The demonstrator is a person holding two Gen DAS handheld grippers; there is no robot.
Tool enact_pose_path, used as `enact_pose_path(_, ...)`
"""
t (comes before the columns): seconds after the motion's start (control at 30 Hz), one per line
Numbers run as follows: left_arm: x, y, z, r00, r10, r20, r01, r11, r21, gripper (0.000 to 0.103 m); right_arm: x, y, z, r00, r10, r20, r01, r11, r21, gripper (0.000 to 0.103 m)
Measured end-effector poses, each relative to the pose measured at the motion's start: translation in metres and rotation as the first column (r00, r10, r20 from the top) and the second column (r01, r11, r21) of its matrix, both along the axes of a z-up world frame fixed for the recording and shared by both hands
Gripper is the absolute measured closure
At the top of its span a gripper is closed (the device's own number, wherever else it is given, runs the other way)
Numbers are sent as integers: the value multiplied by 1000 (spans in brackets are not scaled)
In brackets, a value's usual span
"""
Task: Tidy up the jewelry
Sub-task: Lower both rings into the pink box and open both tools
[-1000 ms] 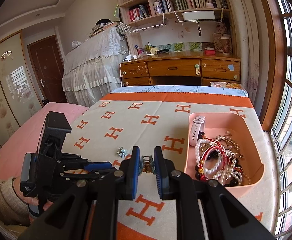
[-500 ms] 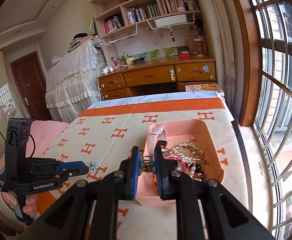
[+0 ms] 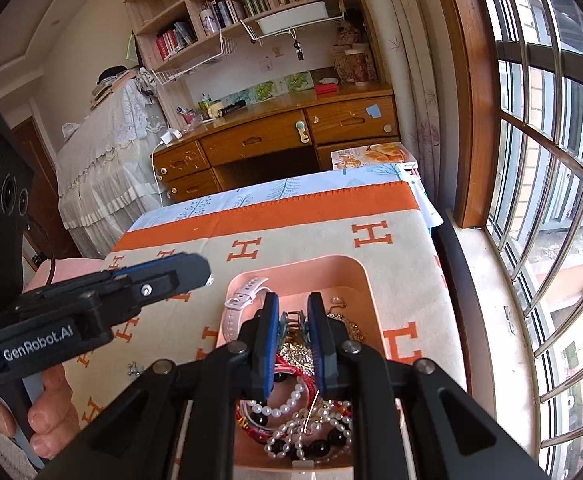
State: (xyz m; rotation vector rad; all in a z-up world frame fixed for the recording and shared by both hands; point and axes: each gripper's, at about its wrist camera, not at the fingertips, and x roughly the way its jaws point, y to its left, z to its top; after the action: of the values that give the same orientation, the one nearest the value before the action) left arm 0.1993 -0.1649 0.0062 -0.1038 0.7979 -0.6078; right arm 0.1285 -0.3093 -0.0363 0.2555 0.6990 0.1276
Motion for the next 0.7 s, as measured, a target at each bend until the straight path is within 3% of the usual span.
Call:
enact_pose_path(0.03, 4, -3, -1, 1000, 4, -3, -4, 1000, 0, 89, 3, 2, -2, 1000, 6, -16, -6, 1000, 0, 88)
enact_pose_path(0.1, 9, -4, -2, 1000, 18, -13, -18, 1000, -4, 75, 7, 4, -7, 999, 8, -46, -8, 1000, -5, 88)
enact_pose_path(0.17, 8, -1, 0, 999, 35, -8, -35, 999, -18, 30, 9, 8, -11, 997, 11, -78, -13, 1000, -18, 87)
enact_pose_path(0.23, -3, 9, 4, 996, 70, 51, -69, 997, -36, 19, 9, 10, -14, 995, 6, -100, -9, 1000, -28, 84)
enact_pose_path(0.33, -14, 22, 10, 993, 86, 85, -85, 996, -21, 17, 2, 9, -17, 994, -3, -112, 1, 1000, -15, 76)
enact_pose_path(0.7, -59, 78, 1, 976, 207, 73, -211, 976, 47, 13, -32, 29, -7, 992, 10, -128, -10, 1000, 6, 74)
